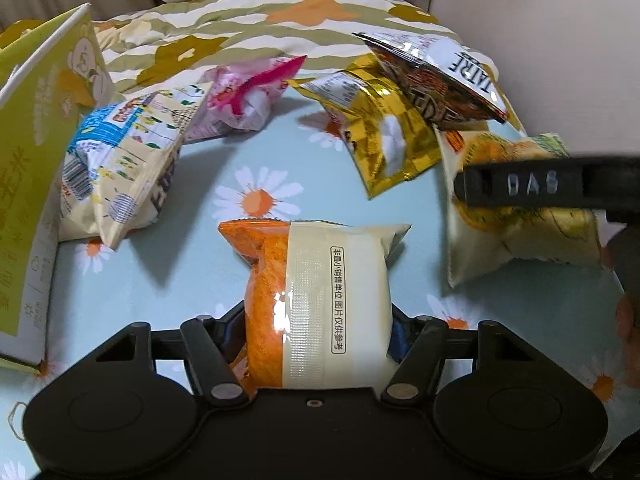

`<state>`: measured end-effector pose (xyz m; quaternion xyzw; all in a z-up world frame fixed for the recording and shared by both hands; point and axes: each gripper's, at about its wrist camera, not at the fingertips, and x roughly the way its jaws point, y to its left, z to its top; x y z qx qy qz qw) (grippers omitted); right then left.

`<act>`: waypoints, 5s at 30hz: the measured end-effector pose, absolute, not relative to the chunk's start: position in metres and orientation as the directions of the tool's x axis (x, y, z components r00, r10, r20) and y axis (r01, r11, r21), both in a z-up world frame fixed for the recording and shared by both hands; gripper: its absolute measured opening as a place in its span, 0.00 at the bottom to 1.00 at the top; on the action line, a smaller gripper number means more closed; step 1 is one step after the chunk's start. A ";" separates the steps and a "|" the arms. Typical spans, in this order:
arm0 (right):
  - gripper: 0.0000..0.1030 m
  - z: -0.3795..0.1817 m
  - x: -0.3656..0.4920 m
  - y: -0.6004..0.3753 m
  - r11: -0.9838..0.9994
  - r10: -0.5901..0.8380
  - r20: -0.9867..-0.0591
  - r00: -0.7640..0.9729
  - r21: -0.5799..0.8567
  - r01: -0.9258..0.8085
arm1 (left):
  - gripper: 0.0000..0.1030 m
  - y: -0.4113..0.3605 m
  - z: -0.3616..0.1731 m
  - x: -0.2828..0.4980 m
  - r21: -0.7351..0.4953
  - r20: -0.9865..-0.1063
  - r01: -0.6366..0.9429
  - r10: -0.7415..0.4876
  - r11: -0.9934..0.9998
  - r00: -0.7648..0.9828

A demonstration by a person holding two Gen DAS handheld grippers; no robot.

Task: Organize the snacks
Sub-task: 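Carry both bags over the box and open both tools to drop them, then move both tools back toward the snack bags on the mat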

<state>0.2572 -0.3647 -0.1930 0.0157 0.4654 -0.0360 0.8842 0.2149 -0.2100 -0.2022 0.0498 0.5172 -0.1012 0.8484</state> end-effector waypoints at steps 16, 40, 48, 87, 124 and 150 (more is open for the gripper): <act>0.95 -0.195 0.236 -0.348 0.983 -0.162 -0.767 0.620 -0.179 0.036 | 0.67 -0.204 -0.202 0.214 -0.019 -0.887 0.220 -0.119 0.975 0.447; 0.88 -0.131 0.198 -0.352 0.997 -0.071 -0.708 0.703 -0.077 0.024 | 0.65 -0.192 -0.127 0.191 -0.017 -0.805 0.177 -0.118 0.984 0.582; 0.88 -0.086 0.180 -0.337 0.998 0.048 -0.653 0.756 0.011 -0.054 | 0.65 -0.160 -0.072 0.166 -0.007 -0.717 0.080 -0.061 0.997 0.694; 0.88 -0.026 0.328 -0.048 0.978 0.199 -0.667 0.718 0.178 -0.106 | 1.00 0.131 -0.044 0.357 -0.019 -0.736 0.107 -0.086 0.994 0.672; 1.00 -0.038 0.356 -0.028 0.945 0.327 -0.666 0.670 0.254 -0.208 | 1.00 0.165 -0.028 0.295 -0.098 -0.727 -0.040 -0.044 0.994 0.685; 1.00 0.022 0.219 -0.166 0.978 0.056 -0.559 0.827 0.196 0.066 | 1.00 0.062 0.022 0.221 -0.117 -0.617 0.210 -0.236 0.971 0.751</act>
